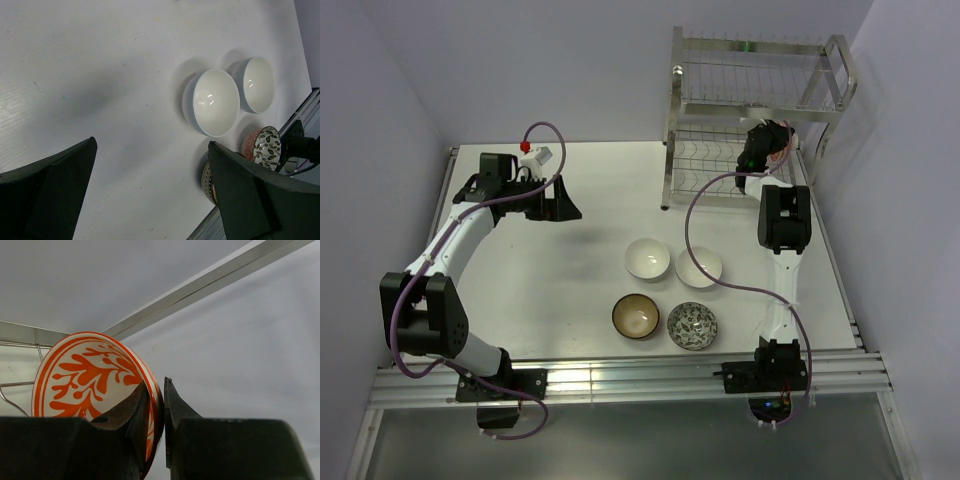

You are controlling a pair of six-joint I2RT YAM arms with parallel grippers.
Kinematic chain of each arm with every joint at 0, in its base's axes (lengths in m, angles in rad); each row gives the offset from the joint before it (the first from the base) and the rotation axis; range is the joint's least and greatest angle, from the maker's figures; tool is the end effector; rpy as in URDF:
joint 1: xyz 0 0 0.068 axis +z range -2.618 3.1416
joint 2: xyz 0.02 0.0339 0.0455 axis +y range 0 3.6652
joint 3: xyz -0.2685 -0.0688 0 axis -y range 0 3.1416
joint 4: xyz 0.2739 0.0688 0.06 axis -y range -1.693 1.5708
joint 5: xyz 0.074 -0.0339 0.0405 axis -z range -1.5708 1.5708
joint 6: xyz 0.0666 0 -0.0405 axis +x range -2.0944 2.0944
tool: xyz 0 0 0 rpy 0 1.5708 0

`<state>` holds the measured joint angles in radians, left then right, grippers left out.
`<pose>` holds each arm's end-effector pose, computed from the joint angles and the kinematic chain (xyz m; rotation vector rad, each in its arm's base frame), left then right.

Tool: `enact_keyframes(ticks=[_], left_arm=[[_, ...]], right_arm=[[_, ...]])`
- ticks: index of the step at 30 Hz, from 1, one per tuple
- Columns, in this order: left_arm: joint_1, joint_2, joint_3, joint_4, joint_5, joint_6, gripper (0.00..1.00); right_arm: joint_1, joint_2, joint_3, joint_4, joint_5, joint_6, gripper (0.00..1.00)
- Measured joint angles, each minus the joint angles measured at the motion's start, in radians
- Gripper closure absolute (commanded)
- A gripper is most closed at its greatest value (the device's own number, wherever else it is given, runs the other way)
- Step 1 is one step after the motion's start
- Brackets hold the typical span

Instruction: Load the bowls into the dish rack

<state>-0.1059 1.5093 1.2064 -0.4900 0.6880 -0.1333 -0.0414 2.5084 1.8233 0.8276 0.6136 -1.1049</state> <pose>0.3643 -0.0813 0.2677 0.3052 2.2971 -0.9276 0.6115 -0.0637 0.1638 -0.2902 1.5828 -1.3478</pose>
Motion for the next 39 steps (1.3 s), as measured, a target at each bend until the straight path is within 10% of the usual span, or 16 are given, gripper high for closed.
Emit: enact_keyframes(ticks=[24, 31, 39], left_arm=[[0.000, 0.000, 0.000, 0.000, 0.000, -0.002, 0.00], [0.000, 0.000, 0.000, 0.000, 0.000, -0.002, 0.01], [0.000, 0.000, 0.000, -0.001, 0.000, -0.002, 0.01]], right_arm=[[0.043, -0.011, -0.003, -0.065, 0.060, -0.040, 0.92], [0.066, -0.013, -0.002, -0.122, 0.075, -0.010, 0.54], [0.082, -0.013, -0.002, -0.169, 0.076, 0.008, 0.37]])
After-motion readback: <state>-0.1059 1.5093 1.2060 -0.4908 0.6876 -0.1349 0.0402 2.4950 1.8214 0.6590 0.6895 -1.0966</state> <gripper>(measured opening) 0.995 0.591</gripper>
